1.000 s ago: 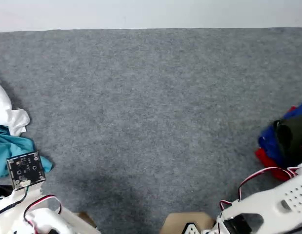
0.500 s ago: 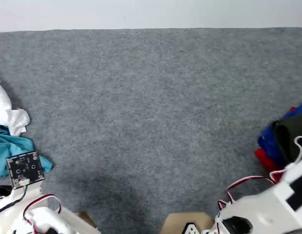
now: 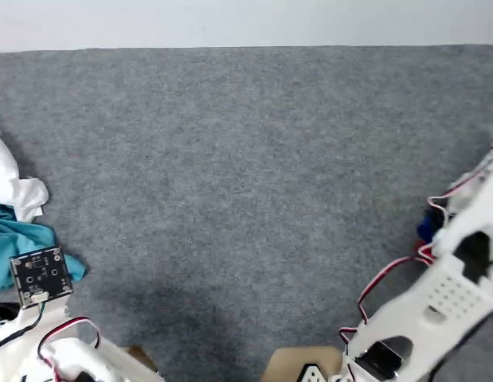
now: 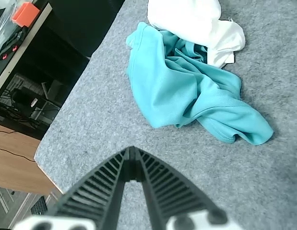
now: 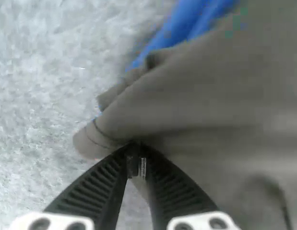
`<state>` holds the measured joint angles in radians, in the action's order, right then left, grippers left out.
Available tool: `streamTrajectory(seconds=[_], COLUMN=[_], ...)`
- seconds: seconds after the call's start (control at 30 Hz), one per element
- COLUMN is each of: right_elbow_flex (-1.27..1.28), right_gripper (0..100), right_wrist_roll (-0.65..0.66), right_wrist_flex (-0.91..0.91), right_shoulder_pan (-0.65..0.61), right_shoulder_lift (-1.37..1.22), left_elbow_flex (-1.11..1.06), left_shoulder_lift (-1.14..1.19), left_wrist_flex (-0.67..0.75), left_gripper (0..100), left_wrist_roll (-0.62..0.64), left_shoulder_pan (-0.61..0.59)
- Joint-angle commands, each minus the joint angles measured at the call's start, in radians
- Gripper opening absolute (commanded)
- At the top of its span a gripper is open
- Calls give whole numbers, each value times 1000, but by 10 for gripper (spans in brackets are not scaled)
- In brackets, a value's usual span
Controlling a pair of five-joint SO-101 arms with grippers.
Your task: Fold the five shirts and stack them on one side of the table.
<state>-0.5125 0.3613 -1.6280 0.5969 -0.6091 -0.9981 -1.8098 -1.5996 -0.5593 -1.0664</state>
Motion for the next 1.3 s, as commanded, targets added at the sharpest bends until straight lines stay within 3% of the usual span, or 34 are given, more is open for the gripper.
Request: streamTrajectory(seconds=[0.0, 0.43, 0.7, 0.8, 1.0, 1.13, 1.27], right_elbow_flex=[-51, -52, -44, -46, -46, -52, -117], right_gripper=[10, 23, 211, 173, 6, 11, 10], right_wrist_roll=[-9, -2, -6, -6, -6, -6, -6], right_wrist_flex=[-21, -25, 59, 140, 298, 361, 280], right_shoulder_pan=[-68, -53, 94, 133, 143, 142, 148], right_shoulder_lift=[-58, 292, 317, 252, 54, -74, -74], left_elbow_flex=[-1, -2, -2, 1, 2, 2, 2], left_shoulder_lift=[-6, -6, -6, -6, -6, -6, -6], left_wrist_flex=[0, 2, 2, 2, 2, 2, 2], left_gripper=[4, 4, 4, 4, 4, 4, 4], left_wrist_roll=[-2, -2, -2, -2, -2, -2, -2], left_shoulder_pan=[-3, 0, -2, -3, -5, -5, -5])
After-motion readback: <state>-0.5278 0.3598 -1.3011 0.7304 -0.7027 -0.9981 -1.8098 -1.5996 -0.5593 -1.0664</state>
